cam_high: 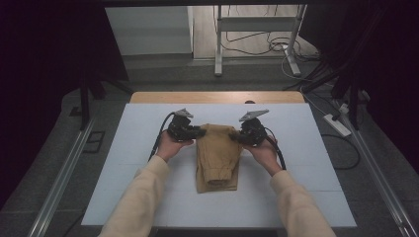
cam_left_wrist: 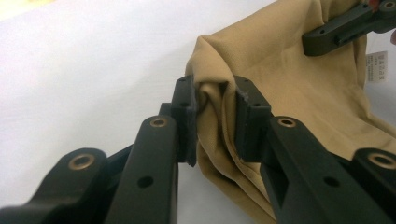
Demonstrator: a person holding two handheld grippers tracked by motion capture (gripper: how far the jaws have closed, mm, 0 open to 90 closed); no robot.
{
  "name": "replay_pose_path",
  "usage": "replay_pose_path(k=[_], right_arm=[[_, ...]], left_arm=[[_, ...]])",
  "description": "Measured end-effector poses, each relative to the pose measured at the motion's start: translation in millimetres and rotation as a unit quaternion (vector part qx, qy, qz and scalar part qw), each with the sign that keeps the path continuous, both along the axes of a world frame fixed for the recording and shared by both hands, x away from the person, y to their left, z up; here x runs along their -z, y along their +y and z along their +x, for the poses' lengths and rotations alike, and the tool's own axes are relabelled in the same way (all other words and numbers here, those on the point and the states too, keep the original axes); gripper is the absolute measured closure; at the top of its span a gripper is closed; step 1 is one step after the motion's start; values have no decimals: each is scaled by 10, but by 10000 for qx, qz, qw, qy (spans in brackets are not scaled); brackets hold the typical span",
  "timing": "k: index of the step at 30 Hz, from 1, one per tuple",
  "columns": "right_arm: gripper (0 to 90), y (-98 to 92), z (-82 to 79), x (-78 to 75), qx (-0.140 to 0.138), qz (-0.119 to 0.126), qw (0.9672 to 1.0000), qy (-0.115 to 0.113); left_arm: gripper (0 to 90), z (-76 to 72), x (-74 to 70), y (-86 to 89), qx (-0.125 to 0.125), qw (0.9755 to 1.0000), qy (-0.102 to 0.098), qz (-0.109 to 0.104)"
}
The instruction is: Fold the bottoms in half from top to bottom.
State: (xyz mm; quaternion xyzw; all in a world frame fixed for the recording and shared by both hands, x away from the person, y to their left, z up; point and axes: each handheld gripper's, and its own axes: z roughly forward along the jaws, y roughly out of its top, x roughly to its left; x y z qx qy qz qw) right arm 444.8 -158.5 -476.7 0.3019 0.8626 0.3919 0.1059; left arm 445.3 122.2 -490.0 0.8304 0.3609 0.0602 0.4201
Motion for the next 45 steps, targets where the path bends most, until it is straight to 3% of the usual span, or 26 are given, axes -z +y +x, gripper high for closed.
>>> replay_pose_path(k=[11,19,21,23,24,27,36,45], right_arm=[[781,55,182,36,124,-146,9998,11],[779,21,237,85,192,-120,9997,55],[740,27,238,97,201,-123,9997,54],[558,34,235,109,295,-192,9994,-48],[460,36,235,109,364,-226,9990,-101],[368,10,224,95,484,-156,9986,-149],[324,-110,113,63,434,66,9990,29],[310,-301,-47,-71,364,176,9992,-3]], left_arm=[[720,183,45,-25,-107,9999,69,83],[700,219,52,-60,-149,9998,60,148],[615,219,60,-50,-207,9996,68,169],[413,216,61,-41,-278,9994,104,190],[352,209,58,-33,-300,9993,98,217],[280,166,47,-14,-306,9992,69,246],[266,-41,6,47,-124,9997,67,178],[266,-272,-82,135,-45,9998,-139,142]])
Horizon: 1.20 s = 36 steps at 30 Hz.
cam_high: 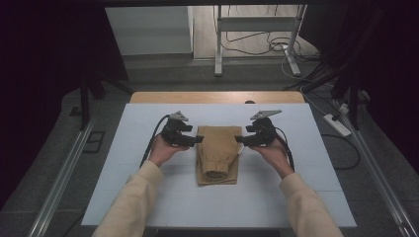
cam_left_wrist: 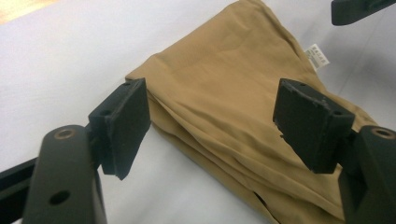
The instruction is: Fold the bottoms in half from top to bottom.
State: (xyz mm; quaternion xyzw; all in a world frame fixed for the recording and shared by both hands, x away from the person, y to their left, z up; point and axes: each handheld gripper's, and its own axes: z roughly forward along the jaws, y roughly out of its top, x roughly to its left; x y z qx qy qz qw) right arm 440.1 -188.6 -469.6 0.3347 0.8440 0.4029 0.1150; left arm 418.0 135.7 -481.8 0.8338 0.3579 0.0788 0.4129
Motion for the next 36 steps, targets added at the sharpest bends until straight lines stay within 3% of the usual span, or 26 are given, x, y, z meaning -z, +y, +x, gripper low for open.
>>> replay_pose_path(k=[12,16,27,36], right_arm=[[311,-36,-191,88,-262,25,9995,170],[313,-61,-237,124,-297,9,9994,199],[312,-135,-468,185,-462,5,9988,167],[312,-314,-736,247,-510,15,9987,87]], left_arm=[[269,-252,107,83,80,9999,61,-123],[269,-317,158,75,139,9998,118,-76],[270,-576,214,161,172,9998,89,-51],[270,-847,260,294,134,9998,108,-78]])
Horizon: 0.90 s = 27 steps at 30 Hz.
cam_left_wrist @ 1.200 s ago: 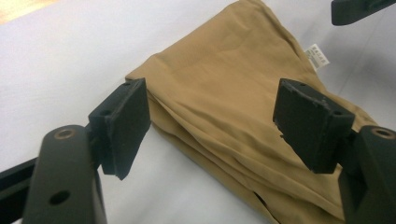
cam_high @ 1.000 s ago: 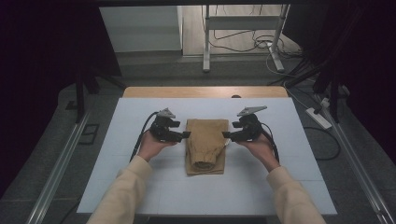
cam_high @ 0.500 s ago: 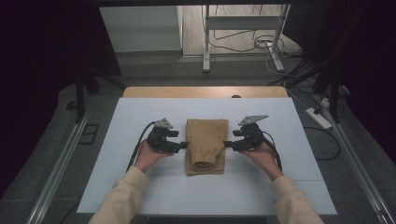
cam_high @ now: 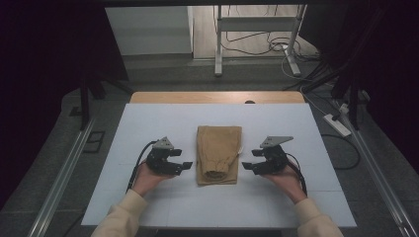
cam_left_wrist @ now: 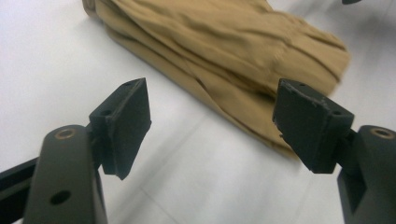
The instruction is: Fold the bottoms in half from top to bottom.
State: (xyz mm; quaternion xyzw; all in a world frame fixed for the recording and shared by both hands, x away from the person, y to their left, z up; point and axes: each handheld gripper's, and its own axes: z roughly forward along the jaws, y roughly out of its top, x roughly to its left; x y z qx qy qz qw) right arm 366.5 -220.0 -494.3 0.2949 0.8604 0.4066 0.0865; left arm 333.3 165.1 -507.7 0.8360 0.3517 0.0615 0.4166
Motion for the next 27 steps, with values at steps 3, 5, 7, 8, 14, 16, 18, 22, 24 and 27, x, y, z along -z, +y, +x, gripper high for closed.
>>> replay_pose_path(k=[3,5,7,8,14,16,18,22,24,27], right_arm=[[312,-53,-92,22,-11,-32,10000,6],[313,-96,-153,43,0,-54,10000,-23],[313,-128,-194,61,2,-48,10000,0],[313,-146,-217,70,-6,-78,10000,7],[312,-271,-312,111,33,-79,10000,45],[312,-315,-333,114,37,-63,10000,37],[312,-352,-353,120,56,-33,10000,44],[312,-412,-378,122,37,-15,10000,18],[312,-429,-377,129,44,-4,10000,25],[312,-439,-370,137,60,-4,10000,46]], left_arm=[[270,-84,22,14,35,10000,7,51],[270,-128,35,29,35,10000,26,28],[272,-166,50,43,44,10000,54,46],[272,-186,57,51,39,10000,63,59],[272,-294,103,140,-67,9999,70,78],[272,-329,121,171,-77,9999,94,60],[272,-368,143,194,-77,9999,94,110],[271,-421,178,261,-131,9997,125,137],[271,-436,188,288,-165,9997,137,105],[271,-445,193,300,-190,9997,139,89]])
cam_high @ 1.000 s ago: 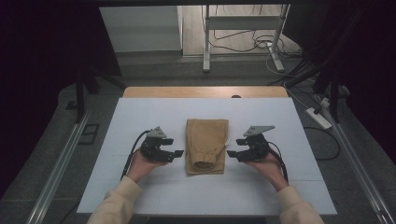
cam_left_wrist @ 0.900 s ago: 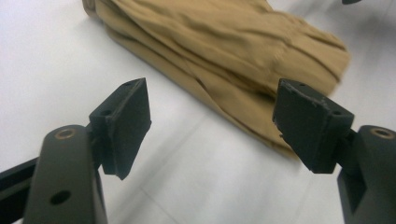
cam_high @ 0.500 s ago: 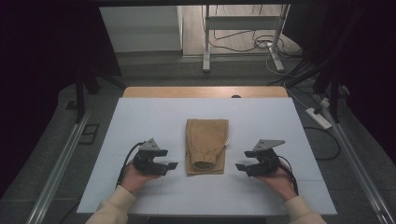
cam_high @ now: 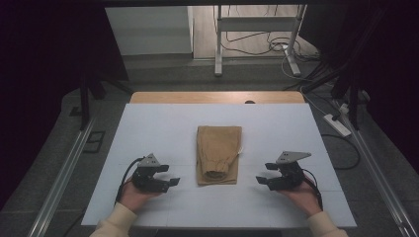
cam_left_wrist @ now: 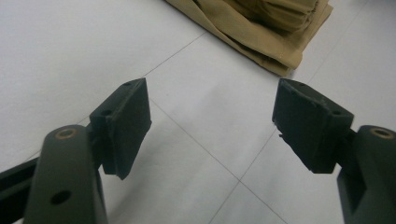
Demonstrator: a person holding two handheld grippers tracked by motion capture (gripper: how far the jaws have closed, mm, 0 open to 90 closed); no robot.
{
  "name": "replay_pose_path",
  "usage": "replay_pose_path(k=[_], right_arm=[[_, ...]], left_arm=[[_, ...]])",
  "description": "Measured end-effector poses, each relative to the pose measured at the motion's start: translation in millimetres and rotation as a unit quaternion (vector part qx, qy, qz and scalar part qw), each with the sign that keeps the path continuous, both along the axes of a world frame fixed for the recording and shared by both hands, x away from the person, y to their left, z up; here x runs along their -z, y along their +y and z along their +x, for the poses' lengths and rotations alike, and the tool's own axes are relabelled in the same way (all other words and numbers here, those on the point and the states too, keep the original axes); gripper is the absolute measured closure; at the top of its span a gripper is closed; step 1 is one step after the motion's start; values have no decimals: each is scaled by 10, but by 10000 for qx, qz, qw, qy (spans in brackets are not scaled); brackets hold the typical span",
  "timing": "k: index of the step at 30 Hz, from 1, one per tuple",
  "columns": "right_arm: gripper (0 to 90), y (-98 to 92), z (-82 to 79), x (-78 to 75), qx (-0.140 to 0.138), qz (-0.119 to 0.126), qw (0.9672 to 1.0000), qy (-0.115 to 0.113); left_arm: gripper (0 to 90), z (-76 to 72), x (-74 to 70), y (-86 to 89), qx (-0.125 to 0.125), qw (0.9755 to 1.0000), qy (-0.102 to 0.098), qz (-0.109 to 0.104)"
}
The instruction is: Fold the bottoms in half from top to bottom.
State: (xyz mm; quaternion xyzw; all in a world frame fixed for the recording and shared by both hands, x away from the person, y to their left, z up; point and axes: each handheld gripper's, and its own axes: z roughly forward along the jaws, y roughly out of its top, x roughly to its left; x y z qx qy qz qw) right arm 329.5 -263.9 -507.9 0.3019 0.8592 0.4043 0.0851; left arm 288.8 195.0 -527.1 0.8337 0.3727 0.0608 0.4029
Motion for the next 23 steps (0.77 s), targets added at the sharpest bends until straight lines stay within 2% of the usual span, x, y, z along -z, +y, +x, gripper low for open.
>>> replay_pose_path(k=[23], right_arm=[[312,-12,-20,-5,-25,79,10000,-48]], left_arm=[[267,-40,-16,23,-1,10000,-31,-73]])
